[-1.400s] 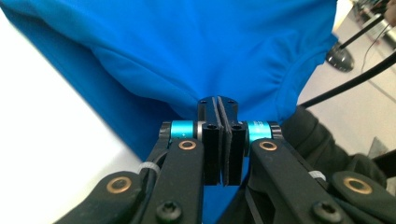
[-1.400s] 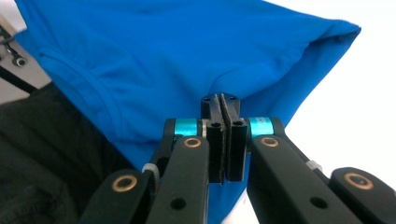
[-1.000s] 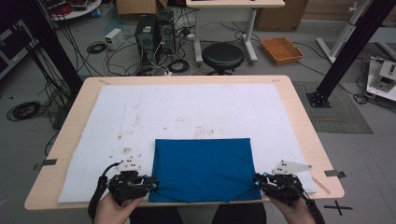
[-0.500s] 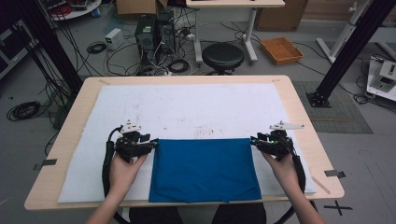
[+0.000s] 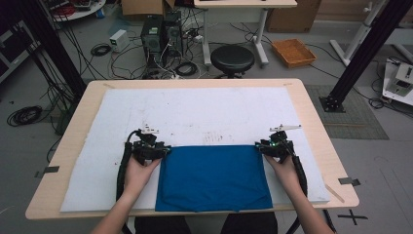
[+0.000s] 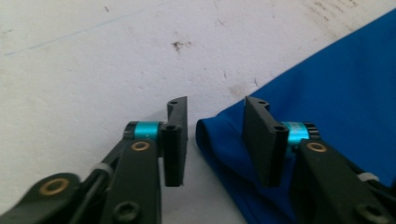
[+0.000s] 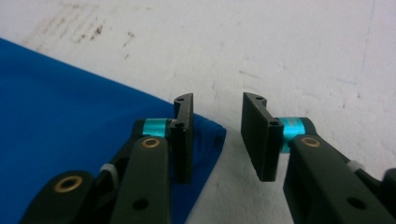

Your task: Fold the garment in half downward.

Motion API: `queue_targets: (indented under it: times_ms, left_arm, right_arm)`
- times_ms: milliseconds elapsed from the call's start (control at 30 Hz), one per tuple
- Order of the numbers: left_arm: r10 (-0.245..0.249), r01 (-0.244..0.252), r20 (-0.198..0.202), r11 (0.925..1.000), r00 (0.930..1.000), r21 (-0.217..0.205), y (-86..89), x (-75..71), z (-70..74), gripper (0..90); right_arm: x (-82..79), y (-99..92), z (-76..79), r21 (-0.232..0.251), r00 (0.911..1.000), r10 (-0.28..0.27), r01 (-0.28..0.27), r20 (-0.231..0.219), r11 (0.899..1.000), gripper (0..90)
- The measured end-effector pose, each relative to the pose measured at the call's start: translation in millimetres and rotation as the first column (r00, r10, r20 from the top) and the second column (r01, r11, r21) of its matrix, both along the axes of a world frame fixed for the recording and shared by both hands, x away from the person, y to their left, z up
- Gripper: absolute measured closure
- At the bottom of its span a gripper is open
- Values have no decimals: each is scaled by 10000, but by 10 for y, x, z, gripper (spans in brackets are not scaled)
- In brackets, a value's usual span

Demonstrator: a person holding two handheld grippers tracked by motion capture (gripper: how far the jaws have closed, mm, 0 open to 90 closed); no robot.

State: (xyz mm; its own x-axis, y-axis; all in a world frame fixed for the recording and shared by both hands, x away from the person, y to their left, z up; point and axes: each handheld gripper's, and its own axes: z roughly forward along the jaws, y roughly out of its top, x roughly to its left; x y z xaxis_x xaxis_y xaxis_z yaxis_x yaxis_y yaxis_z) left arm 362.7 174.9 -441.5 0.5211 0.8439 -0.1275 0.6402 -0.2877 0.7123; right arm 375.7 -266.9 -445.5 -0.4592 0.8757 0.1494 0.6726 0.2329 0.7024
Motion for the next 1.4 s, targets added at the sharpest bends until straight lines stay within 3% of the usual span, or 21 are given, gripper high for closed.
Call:
queue_targets:
  times_ms: [167, 333, 733, 933, 1200, 1400]
  left_arm:
    - [99, -98, 171, 9999, 9998, -59, 23, -31, -24, 750]
    - [71, -65, 163, 9995, 9998, -317, 23, -54, -29, 838]
    - [8, 1, 217, 9992, 9998, -391, 34, -33, -1, 863]
    - [20, -11, 435, 9998, 9991, -212, 21, 77, 51, 864]
    - [149, -147, 622, 9999, 9980, -27, -15, 324, 59, 863]
    - [363, -366, 717, 9993, 9968, 26, -37, 507, 92, 863]
  right_arm:
    - [-30, -14, -8, -99, 9996, 242, -241, 119, 9997, 793]
    - [-46, -15, -9, -62, 9991, 369, -368, 217, 9993, 835]
    - [-43, -42, 24, 137, 9982, 450, -456, 403, 9989, 854]
    - [48, -51, 95, 63, 9972, 468, -473, 589, 9989, 855]
    - [303, -48, 115, 109, 9975, 235, -243, 666, 9996, 856]
    - [480, -37, 114, -143, 9969, 50, -39, 779, 9999, 856]
